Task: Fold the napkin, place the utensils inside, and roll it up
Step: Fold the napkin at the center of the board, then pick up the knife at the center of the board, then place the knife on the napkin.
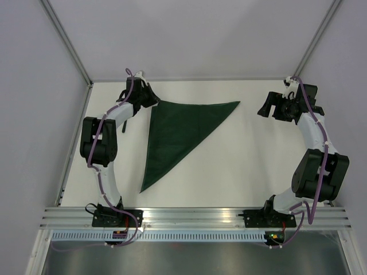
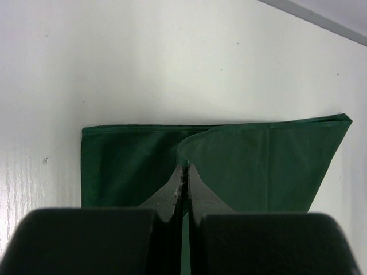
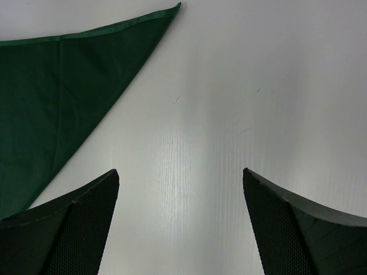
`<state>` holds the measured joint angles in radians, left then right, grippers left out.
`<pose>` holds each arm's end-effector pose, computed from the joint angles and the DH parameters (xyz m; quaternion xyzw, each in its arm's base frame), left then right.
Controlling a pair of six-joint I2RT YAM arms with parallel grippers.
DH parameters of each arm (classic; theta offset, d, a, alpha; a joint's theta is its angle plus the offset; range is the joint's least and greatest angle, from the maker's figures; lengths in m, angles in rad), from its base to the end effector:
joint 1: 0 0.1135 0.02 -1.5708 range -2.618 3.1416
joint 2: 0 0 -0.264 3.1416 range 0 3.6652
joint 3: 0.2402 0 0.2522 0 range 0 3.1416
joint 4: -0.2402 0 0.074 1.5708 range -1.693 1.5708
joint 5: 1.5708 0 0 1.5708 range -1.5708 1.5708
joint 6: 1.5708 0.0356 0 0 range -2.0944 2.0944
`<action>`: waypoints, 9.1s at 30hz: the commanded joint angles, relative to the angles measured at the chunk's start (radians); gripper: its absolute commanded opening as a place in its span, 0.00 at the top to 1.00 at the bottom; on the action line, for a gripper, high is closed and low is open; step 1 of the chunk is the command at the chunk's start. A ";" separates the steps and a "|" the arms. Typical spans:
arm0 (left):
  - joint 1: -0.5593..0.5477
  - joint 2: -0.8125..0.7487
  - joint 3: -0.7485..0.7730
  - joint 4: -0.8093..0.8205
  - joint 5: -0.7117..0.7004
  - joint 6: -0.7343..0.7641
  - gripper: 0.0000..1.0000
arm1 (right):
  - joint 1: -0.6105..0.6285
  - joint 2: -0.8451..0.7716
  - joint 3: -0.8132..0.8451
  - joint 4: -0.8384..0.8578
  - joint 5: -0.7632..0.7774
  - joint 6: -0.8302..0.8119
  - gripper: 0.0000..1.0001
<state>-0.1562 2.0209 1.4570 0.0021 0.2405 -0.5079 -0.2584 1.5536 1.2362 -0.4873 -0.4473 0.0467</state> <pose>0.4589 -0.0808 0.2131 -0.0949 0.8658 -0.2557 0.4194 0.3331 -0.0721 0.2816 0.0555 0.9065 0.1661 0.3841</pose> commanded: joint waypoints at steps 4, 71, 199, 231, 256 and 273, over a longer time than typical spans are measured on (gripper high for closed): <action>0.009 0.033 0.008 0.016 0.028 -0.023 0.98 | -0.002 0.013 0.016 -0.016 0.015 0.005 0.07; 0.190 0.019 -0.086 -0.386 -0.400 0.226 0.65 | -0.001 -0.036 0.020 -0.027 -0.113 0.024 0.08; -0.510 -0.079 -0.244 -0.203 -0.009 0.457 0.98 | 0.016 -0.001 0.005 -0.007 -0.077 0.015 0.07; -0.514 -0.139 -0.256 -0.182 -0.036 0.457 0.75 | 0.024 -0.010 0.009 -0.013 -0.071 0.018 0.07; -0.496 -0.467 -0.126 -0.267 -0.211 0.425 0.62 | 0.203 -0.026 0.046 -0.019 0.033 -0.039 0.08; -0.327 -0.978 0.186 -0.497 -0.236 0.221 0.35 | 0.972 -0.049 -0.055 0.234 0.237 -0.145 0.08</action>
<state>-0.4839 1.0725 1.5780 -0.3893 0.0422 -0.2546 0.5571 1.5120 1.1782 -0.3328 -0.3023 -0.0521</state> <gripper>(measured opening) 0.629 0.921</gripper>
